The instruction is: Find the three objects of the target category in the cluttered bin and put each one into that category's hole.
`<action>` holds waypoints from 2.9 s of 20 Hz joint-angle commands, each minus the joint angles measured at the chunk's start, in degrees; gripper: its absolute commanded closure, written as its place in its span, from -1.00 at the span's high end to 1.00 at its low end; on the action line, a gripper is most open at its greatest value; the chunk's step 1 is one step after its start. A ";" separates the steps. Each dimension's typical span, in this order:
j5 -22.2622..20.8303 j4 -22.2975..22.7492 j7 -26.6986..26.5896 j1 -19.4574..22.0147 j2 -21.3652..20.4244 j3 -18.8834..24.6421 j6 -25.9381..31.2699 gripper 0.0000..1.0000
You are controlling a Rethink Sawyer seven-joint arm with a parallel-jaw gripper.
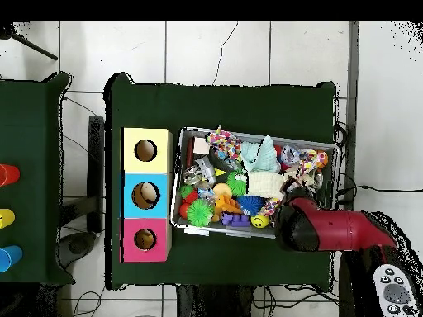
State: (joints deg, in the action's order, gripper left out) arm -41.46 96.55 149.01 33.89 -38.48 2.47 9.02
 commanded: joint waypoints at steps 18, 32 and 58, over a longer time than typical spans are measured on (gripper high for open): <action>0.98 4.79 -9.93 13.58 13.11 32.61 1.13 1.00; 0.89 5.57 -5.09 11.30 12.49 33.52 1.07 1.00; 1.23 -17.85 -1.11 -8.71 30.72 -1.75 -21.38 -1.00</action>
State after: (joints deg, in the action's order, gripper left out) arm -43.01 90.06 149.01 28.17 -17.10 9.59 -17.53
